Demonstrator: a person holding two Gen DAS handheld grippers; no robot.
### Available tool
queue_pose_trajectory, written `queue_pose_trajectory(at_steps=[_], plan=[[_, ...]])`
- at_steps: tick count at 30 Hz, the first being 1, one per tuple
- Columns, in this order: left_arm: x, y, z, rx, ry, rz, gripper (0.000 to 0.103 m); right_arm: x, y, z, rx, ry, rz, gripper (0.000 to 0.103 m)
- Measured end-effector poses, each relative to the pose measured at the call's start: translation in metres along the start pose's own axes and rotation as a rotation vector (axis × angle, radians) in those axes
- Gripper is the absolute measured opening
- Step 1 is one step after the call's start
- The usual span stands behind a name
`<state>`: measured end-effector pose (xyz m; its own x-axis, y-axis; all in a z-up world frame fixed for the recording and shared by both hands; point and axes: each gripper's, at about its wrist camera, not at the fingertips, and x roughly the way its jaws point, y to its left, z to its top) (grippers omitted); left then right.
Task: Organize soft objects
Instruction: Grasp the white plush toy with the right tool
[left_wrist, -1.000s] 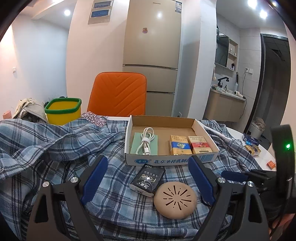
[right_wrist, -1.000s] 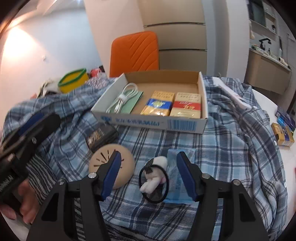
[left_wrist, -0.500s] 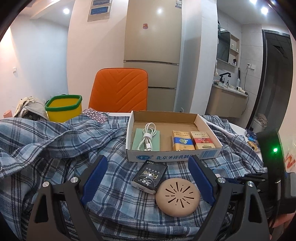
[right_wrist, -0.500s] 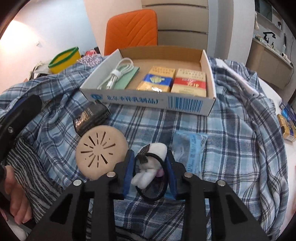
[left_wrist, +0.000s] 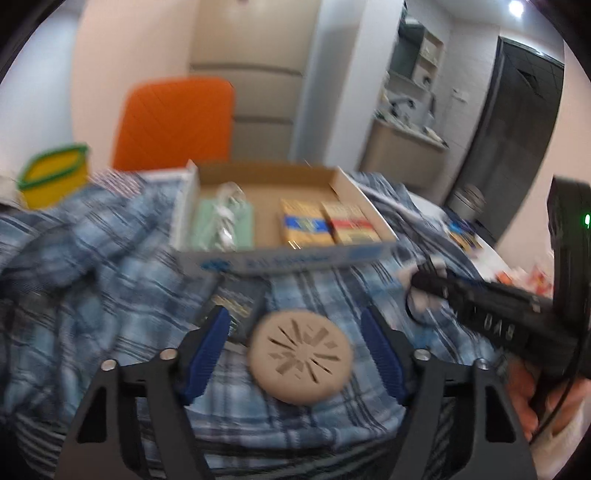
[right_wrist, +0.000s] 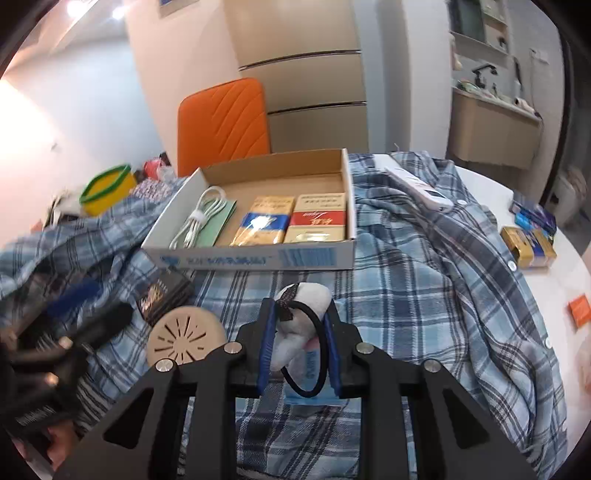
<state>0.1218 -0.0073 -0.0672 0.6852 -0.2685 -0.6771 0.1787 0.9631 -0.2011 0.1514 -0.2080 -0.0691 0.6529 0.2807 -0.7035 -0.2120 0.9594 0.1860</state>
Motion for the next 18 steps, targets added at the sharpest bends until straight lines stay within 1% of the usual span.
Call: queue_pose_trajectory(at_steps=[1,2,4,6,11,12,14,18], plan=[[0.005,-0.003,-0.002,0.008,0.034,-0.023,0.067,-0.001,-0.002,0.001,0.009,-0.002,0.005,0.024],[0.008,-0.005,-0.003,0.021,0.056,-0.037,0.065,-0.001,-0.003,0.002,0.015,-0.003,0.008,0.024],[0.012,-0.012,-0.005,0.049,0.078,-0.049,0.064,0.0,-0.004,0.003,0.019,-0.003,0.011,0.024],[0.015,-0.015,-0.005,0.061,0.097,-0.048,0.064,0.0,-0.004,0.003,0.015,0.002,0.008,0.024],[0.028,-0.009,-0.006,0.029,0.149,-0.023,0.064,0.001,-0.001,0.002,-0.004,0.003,0.006,0.024],[0.031,-0.009,-0.006,0.03,0.166,-0.013,0.064,0.001,0.0,0.001,-0.006,0.003,0.006,0.024],[0.034,-0.013,-0.006,0.053,0.174,0.014,0.065,0.002,0.0,0.001,-0.008,0.005,0.005,0.024],[0.04,-0.023,-0.006,0.112,0.2,0.051,0.074,0.004,-0.001,0.001,-0.003,0.014,0.011,0.024]])
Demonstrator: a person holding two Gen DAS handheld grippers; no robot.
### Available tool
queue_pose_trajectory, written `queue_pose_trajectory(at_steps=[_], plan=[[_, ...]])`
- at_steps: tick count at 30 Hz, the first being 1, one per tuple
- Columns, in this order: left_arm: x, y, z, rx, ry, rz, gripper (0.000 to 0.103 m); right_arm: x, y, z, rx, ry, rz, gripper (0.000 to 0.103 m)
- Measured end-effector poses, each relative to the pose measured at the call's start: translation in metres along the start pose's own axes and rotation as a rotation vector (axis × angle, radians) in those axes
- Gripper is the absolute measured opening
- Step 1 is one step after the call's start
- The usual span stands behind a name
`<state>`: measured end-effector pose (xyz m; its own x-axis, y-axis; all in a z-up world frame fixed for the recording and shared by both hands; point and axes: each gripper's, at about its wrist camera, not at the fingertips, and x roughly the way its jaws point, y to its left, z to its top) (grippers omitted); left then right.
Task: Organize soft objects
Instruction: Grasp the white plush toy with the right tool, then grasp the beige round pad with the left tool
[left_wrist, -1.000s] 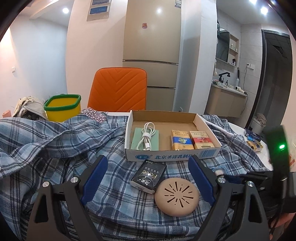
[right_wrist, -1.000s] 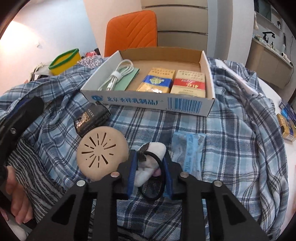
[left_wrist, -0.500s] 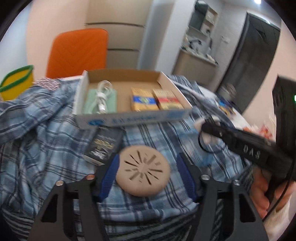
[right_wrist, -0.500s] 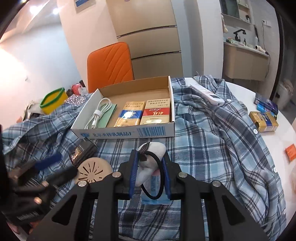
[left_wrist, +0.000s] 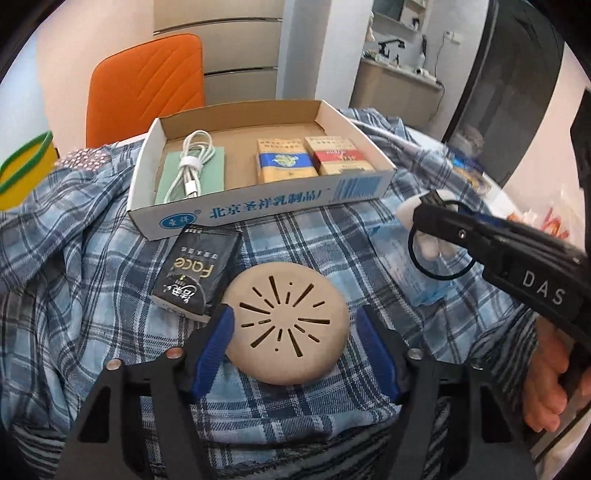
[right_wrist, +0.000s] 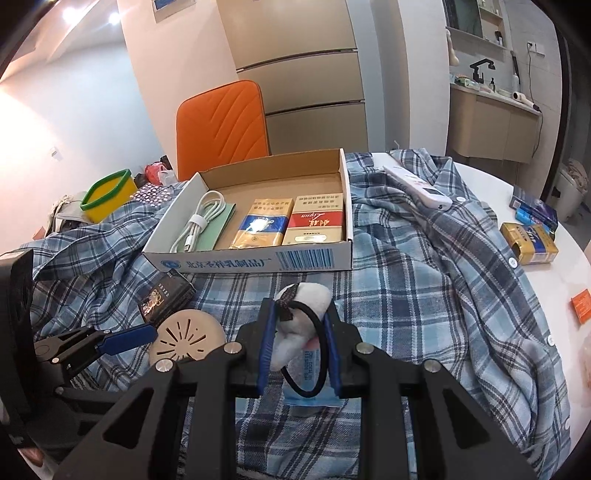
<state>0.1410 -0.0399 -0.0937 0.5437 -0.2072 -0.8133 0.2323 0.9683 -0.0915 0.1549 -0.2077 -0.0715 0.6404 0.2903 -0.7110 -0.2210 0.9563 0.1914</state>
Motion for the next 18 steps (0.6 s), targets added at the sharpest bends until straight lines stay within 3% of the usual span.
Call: queue_pose_trajectory(at_steps=[4,11,15,18], plan=[[0.008,0.0,0.012,0.016,0.023,0.036,0.075,0.001,0.001,0.0,0.0,0.002,0.002,0.024],[0.026,0.019,0.023,-0.057,0.117,-0.027,0.077,0.001,0.001,0.0,0.001,0.002,0.008,0.024],[0.028,0.022,0.024,-0.079,0.127,-0.046,0.077,0.001,0.0,0.0,0.0,0.005,0.013,0.024],[0.026,0.017,0.024,-0.038,0.118,-0.027,0.077,0.002,0.001,0.0,-0.004,0.009,0.015,0.024]])
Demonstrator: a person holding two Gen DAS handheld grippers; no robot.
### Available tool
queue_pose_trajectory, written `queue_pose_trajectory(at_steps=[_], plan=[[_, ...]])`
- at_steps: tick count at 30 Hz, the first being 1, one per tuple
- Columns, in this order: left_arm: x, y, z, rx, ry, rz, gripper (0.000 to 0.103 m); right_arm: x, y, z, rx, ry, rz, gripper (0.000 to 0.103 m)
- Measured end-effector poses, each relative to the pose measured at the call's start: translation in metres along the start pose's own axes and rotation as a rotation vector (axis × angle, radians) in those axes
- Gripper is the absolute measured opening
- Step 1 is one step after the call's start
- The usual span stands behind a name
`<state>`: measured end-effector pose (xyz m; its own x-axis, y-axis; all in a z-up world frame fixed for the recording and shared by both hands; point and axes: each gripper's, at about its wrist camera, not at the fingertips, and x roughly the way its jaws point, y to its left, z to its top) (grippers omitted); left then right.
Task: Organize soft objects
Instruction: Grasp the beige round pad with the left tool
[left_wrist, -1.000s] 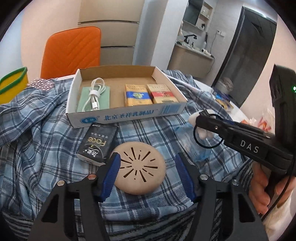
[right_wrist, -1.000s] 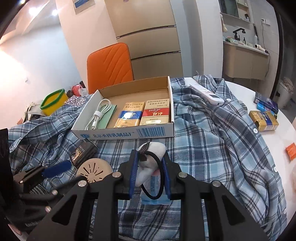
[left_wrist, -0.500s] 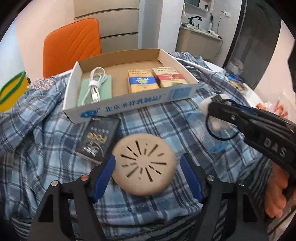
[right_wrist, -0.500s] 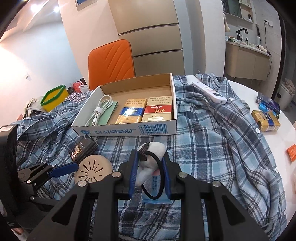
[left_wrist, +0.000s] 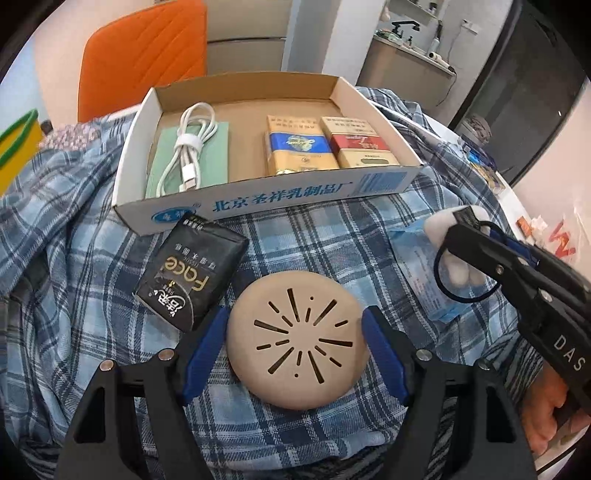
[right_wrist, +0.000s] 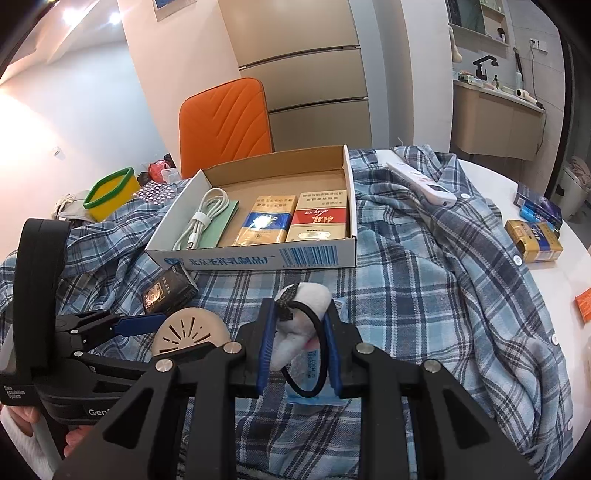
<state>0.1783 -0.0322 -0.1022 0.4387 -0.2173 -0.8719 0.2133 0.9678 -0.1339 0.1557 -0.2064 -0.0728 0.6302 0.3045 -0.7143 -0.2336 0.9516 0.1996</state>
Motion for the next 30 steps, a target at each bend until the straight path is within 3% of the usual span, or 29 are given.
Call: queue_pose_trajectory(at_steps=[4,12,19,23,27,30], plan=[[-0.001,-0.013,-0.001,0.069,-0.002,0.042,0.081,0.001,-0.001,0.0,0.009,0.005,-0.002,0.024],[0.009,-0.01,0.002,0.029,0.033,0.004,0.085,0.003,-0.003,0.0,0.016,0.015,0.004,0.024],[0.014,-0.024,-0.003,0.103,0.039,0.08,0.086,0.005,-0.003,0.0,0.018,0.025,0.004,0.024],[0.013,-0.022,-0.004,0.092,0.029,0.07,0.086,0.006,-0.004,0.0,0.02,0.027,0.006,0.024],[0.009,-0.016,-0.007,0.065,-0.003,0.062,0.084,0.006,-0.004,0.0,0.018,0.027,0.005,0.024],[-0.012,-0.01,-0.014,0.046,-0.111,0.032,0.084,0.005,-0.003,0.0,0.016,0.021,0.004,0.024]])
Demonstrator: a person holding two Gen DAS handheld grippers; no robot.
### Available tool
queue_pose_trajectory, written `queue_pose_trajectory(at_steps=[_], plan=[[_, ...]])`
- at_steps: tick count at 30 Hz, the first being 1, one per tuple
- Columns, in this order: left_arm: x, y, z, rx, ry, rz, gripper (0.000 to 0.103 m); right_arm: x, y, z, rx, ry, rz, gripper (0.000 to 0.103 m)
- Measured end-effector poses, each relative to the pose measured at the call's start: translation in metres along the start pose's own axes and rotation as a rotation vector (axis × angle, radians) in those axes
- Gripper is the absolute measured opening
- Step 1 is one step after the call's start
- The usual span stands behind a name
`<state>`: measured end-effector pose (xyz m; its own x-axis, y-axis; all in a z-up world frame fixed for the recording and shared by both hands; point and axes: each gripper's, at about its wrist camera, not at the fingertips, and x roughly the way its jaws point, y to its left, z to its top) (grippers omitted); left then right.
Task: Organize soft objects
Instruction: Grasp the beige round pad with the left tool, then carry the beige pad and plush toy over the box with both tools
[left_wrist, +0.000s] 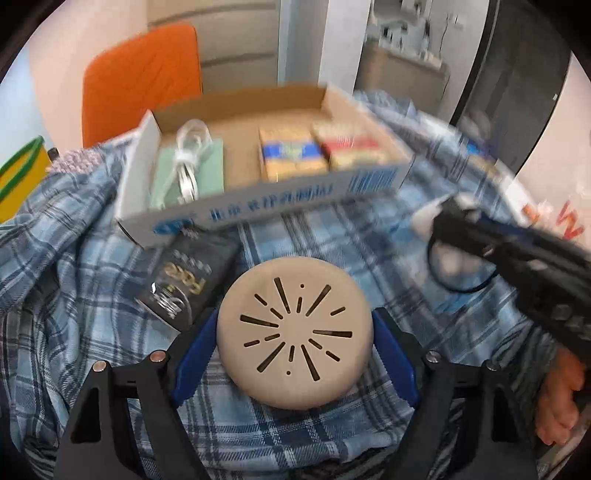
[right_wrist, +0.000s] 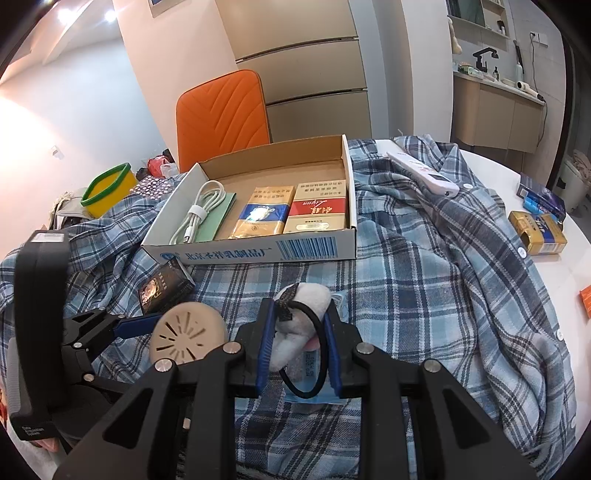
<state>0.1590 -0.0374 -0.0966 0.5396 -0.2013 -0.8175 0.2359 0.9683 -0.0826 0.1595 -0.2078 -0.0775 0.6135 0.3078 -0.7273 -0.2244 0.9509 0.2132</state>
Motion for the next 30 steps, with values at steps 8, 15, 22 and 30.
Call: queue_pose_trajectory(at_steps=[8,15,22,30], plan=[[-0.057,-0.011,-0.016,0.058,-0.299,-0.003,0.084,-0.013,0.005,-0.001,-0.027,-0.073,0.004,0.024],[-0.103,-0.007,-0.03,0.03,-0.531,0.055,0.084,-0.046,0.029,-0.008,-0.155,-0.285,-0.008,0.024],[-0.124,-0.006,-0.04,-0.005,-0.627,0.136,0.084,-0.054,0.049,-0.016,-0.267,-0.351,-0.02,0.024],[-0.127,-0.009,-0.044,0.007,-0.648,0.167,0.084,-0.056,0.046,-0.016,-0.249,-0.356,-0.023,0.024]])
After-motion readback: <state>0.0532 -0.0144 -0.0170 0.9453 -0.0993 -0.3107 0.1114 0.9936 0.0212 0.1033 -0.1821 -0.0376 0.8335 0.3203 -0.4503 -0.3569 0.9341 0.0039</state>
